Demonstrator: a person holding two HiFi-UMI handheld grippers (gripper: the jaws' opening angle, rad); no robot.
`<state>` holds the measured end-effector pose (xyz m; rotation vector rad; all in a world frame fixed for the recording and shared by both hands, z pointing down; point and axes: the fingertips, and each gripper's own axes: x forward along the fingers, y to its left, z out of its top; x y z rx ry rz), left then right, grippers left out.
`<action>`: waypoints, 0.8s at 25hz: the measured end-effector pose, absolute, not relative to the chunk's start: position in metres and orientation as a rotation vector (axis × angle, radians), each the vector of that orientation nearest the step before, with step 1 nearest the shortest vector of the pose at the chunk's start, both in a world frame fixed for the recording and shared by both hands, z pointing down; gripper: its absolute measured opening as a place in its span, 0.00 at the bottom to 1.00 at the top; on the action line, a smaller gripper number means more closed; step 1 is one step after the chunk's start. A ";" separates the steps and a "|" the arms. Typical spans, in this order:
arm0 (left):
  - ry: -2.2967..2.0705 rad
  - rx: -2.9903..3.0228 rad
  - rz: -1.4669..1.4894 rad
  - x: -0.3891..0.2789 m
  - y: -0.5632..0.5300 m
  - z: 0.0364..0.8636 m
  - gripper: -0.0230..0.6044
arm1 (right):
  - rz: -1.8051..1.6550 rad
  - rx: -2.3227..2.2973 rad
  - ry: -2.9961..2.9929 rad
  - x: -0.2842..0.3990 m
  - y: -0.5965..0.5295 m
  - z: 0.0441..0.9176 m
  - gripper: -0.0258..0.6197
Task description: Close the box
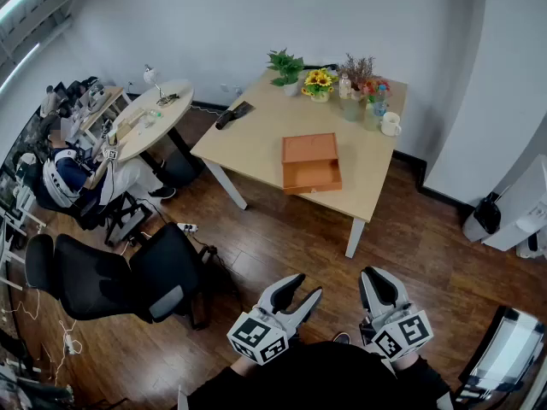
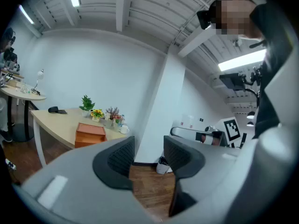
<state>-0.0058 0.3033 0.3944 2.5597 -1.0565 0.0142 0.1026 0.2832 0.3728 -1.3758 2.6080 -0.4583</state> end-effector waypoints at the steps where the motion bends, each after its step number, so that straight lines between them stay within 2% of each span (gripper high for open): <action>1: -1.058 2.564 0.017 0.000 0.300 0.396 0.32 | -0.460 -1.373 2.610 0.107 0.279 0.374 0.09; 7: -1.126 2.599 0.078 0.006 0.256 0.401 0.32 | -0.490 -1.378 2.603 0.128 0.232 0.388 0.09; 15: -1.198 2.544 0.064 -0.069 0.115 0.457 0.32 | -0.488 -1.544 2.605 0.115 0.125 0.426 0.09; 20: -1.172 2.538 0.200 -0.110 -0.005 0.505 0.32 | -0.534 -1.698 2.634 0.096 0.023 0.445 0.09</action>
